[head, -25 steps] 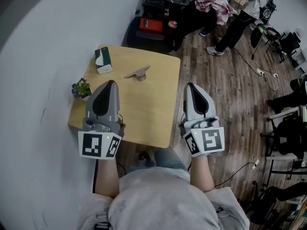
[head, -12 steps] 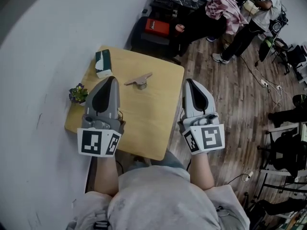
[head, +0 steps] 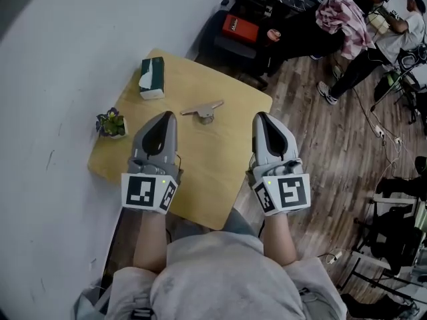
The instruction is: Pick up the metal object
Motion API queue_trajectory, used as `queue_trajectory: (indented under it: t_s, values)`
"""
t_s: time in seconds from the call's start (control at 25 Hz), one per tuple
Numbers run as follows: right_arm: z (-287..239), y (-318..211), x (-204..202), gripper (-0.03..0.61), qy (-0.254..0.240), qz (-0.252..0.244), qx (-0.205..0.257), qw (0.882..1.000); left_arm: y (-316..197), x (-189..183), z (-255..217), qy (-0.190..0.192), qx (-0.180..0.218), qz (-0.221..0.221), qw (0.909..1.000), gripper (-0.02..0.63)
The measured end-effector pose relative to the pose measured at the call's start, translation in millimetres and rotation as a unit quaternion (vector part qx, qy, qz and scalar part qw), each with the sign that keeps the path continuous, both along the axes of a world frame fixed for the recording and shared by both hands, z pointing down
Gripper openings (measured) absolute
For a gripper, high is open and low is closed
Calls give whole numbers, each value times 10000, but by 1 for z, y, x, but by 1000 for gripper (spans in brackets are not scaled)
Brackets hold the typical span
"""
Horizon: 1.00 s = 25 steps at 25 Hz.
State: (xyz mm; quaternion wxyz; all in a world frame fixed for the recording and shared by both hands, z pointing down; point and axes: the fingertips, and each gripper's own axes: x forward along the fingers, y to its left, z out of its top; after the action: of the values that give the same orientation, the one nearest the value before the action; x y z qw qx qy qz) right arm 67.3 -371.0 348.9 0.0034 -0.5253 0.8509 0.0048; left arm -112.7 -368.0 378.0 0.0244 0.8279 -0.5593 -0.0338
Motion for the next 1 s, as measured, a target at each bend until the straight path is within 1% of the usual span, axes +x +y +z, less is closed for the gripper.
queue_trajectory:
  t_s: [0.12,0.24,0.32,0.44,0.48,0.52,0.56,0.68,0.88,1.0]
  values:
    - [16,-10,-2,0,1,-107,-180,9998,-13,6,43,-34,-488,-120,9987,3]
    - [29,-18,0,0,15,-179,-320,9993,-24,18,88,38,-1031,-76,9946,13]
    - [37,-23,2,0,25,-212,-400,9990,-31,27,117,38,-1369,-30,9906,54]
    - [48,-30,8,0,50,-249,-517,9983,-41,42,158,-88,-1788,-29,9838,117]
    - [51,-32,10,0,57,-258,-553,9981,-44,48,170,-141,-1912,-16,9815,152]
    - [55,-35,12,0,63,-265,-589,9979,-47,54,182,-189,-2032,-5,9790,203]
    - [58,-37,15,0,70,-271,-627,9976,-50,59,194,-226,-2149,-9,9764,235]
    - [68,-44,21,0,96,-299,-737,9968,-60,69,224,-266,-2467,-148,9686,293]
    - [80,-56,28,0,113,-376,-852,9956,-80,74,263,-308,-2865,-552,9560,338]
    - [84,-62,32,0,126,-410,-904,9950,-88,75,284,-344,-3158,-753,9452,361]
